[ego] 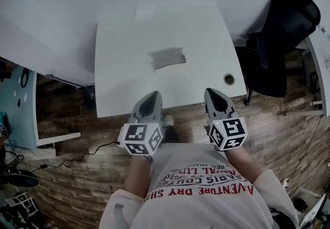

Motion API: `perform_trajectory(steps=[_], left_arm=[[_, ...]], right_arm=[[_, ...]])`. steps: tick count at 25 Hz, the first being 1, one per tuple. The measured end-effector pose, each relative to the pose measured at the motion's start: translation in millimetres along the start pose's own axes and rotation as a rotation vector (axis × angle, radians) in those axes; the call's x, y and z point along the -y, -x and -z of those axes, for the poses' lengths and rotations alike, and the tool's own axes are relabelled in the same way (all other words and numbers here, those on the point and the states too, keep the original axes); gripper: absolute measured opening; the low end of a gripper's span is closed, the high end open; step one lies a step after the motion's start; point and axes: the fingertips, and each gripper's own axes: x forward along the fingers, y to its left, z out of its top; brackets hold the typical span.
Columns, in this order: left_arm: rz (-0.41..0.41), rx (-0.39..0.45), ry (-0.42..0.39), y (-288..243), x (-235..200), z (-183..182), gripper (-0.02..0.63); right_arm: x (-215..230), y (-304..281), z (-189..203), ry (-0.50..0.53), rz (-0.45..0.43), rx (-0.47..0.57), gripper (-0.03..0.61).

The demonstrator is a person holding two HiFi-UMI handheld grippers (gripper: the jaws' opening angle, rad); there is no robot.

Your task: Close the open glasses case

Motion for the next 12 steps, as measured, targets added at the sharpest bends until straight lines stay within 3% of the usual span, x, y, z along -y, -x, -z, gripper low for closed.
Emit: perform_trajectory(steps=[7,12], left_arm=[[0.032,-0.065,-0.017,-54.1,-64.6,-14.4,-0.002],[0.012,-0.156,0.019,-83.0,-91.4,9.2,-0.002]], right_arm=[[1.5,-78.9,-13.0,-0.009,0.051,-0.044,0.012],[4.9,-115.4,-6.7,-0.01,0.048,-0.114,0.012]])
